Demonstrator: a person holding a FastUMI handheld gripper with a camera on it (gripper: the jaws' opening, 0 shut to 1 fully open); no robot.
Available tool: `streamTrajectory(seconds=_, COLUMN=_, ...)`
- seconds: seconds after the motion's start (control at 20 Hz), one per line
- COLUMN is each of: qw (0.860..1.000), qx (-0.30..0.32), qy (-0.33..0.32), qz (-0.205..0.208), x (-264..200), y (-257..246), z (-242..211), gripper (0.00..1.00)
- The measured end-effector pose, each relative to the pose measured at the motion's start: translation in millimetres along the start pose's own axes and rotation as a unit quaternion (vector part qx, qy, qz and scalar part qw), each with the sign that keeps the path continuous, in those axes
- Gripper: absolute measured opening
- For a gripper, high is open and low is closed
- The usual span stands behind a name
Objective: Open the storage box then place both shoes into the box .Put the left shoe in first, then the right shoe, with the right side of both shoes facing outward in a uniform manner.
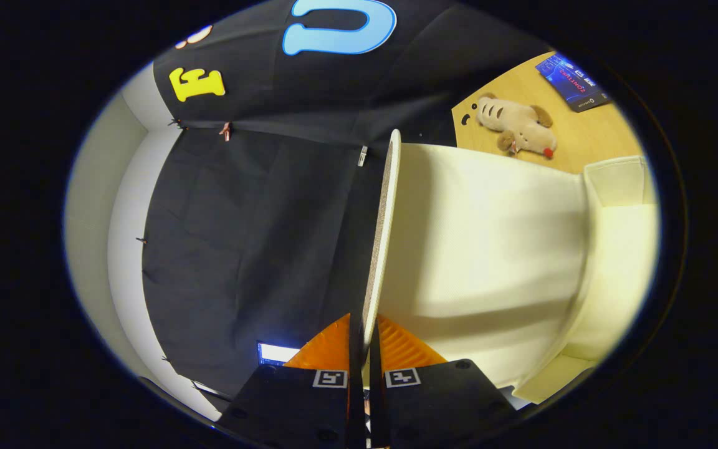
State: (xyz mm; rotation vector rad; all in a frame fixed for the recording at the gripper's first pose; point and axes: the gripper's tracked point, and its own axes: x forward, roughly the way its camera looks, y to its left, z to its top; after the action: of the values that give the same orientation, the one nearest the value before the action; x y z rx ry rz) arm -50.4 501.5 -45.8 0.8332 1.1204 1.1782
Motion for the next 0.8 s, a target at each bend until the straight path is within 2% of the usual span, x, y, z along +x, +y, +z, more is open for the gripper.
streamTrajectory(seconds=0.2, qw=0.999, qx=-0.005, qy=0.023, qz=-0.033, x=43, y=-23, z=-11, gripper=0.08)
streamTrajectory(seconds=0.4, qw=0.998, qx=-0.018, qy=0.025, qz=-0.047, x=51, y=-34, z=-15, gripper=0.07)
streamTrajectory(seconds=0.55, qw=0.994, qx=-0.084, qy=0.009, qz=-0.073, x=30, y=-47, z=-11, gripper=0.26)
streamTrajectory(seconds=0.65, qw=0.989, qx=-0.105, qy=0.006, qz=-0.101, x=7, y=-58, z=-10, gripper=0.6)
streamTrajectory(seconds=0.75, qw=0.984, qx=-0.124, qy=-0.028, qz=-0.122, x=-24, y=-61, z=6, gripper=0.93)
streamTrajectory(seconds=0.8, qw=0.981, qx=-0.132, qy=-0.045, qz=-0.134, x=-42, y=-62, z=14, gripper=0.93)
